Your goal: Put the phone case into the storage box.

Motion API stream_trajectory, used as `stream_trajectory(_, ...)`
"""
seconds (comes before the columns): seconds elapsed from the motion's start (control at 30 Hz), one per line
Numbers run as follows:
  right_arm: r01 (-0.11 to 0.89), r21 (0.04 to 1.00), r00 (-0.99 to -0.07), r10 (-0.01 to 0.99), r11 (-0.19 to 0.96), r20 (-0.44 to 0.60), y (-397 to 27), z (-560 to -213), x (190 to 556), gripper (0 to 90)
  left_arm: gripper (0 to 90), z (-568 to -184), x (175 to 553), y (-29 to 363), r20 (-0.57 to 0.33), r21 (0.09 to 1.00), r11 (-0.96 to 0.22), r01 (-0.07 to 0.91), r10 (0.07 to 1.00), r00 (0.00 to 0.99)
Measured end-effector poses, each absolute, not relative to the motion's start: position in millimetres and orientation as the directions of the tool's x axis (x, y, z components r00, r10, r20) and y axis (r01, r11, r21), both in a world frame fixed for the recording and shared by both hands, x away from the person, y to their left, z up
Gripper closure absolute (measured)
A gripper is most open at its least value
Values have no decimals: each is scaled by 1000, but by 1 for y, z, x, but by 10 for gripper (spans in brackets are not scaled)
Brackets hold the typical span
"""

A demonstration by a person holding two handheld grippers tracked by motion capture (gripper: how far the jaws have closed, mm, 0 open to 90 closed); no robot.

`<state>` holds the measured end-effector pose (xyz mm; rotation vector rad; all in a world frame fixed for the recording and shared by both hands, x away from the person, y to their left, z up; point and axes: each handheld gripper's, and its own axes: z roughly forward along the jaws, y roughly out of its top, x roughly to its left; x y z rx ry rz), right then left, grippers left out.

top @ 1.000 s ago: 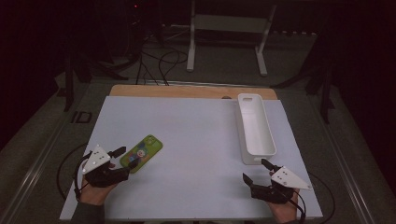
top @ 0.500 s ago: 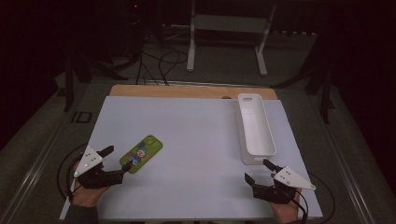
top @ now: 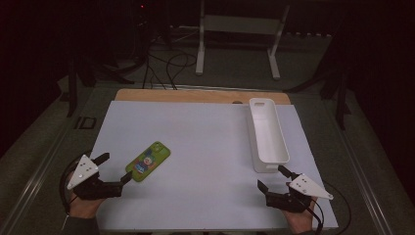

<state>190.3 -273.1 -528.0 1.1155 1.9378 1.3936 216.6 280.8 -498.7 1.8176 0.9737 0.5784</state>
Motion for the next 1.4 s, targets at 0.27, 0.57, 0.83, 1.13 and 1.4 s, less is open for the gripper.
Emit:
stream_trajectory(0.27, 323, 936, -545, 836, 136, 66, -273, -528, 192, 90, 0, -495, 213, 288, -17, 911, -222, 348, 823, 568)
stream_trajectory(0.57, 328, 935, -544, 836, 136, 69, -272, -529, 192, 90, 0, -492, 213, 293, -16, 912, -218, 347, 827, 562)
stream_trajectory(0.83, 327, 935, -541, 839, 138, 66, -271, -530, 195, 89, 0, -486, 218, 296, -10, 900, -232, 369, 836, 549)
stream_trajectory(1.13, 326, 934, -546, 836, 147, 59, -267, -530, 196, 89, 0, -482, 231, 292, -4, 866, -277, 417, 829, 559)
stream_trajectory(1.4, 325, 935, -546, 836, 145, 60, -267, -530, 196, 89, 0, -482, 250, 284, -3, 809, -339, 480, 815, 580)
